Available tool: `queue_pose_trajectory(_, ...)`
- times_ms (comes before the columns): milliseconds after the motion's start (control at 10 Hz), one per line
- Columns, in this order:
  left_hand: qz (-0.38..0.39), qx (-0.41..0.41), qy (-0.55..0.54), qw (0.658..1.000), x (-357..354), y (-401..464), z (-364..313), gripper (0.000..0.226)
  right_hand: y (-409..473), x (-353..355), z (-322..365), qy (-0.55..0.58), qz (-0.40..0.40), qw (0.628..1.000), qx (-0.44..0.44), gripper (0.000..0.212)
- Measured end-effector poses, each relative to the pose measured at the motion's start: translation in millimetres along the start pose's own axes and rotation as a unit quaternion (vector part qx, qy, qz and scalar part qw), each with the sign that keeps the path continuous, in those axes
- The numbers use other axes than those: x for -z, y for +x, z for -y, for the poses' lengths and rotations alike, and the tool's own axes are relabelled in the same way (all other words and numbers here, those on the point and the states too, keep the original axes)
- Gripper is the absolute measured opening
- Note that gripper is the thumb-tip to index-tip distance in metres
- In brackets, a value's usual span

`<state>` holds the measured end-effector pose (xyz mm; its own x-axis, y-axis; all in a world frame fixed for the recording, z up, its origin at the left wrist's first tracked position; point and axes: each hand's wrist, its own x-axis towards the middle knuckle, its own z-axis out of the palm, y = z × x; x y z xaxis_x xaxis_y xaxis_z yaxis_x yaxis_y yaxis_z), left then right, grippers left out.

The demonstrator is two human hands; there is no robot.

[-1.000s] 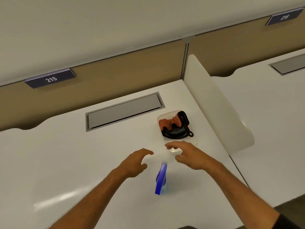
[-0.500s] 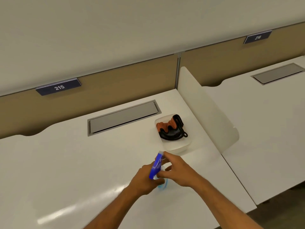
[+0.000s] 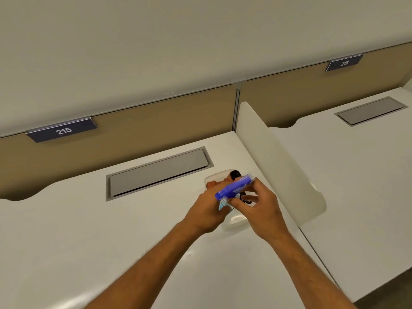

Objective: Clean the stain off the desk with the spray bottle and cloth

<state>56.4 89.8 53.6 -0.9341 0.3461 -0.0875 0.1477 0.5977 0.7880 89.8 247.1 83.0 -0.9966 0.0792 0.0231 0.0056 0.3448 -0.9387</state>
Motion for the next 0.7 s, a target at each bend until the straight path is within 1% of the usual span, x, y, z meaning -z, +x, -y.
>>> queue_pose_trajectory(300,0.08,0.046,-0.043,0.995,-49,43,50,0.055,26,-9,-61,-0.012,-0.001,0.993,-0.113,0.054)
queue_pose_trajectory(400,0.086,0.048,-0.054,0.994,-56,48,62,0.056,30,-9,-71,-0.001,0.0,0.993,-0.12,0.052)
queue_pose_trajectory(500,0.097,0.061,-0.037,0.993,-55,49,60,0.063,36,-4,-74,-0.006,0.014,0.991,-0.131,0.055)
queue_pose_trajectory(600,0.098,0.066,-0.002,0.993,-46,44,63,0.077,38,9,-77,-0.031,0.061,0.986,-0.151,0.08)
queue_pose_trajectory(700,0.046,0.067,0.028,0.996,-17,31,64,0.079,29,26,-69,-0.017,0.064,0.989,-0.134,0.089)
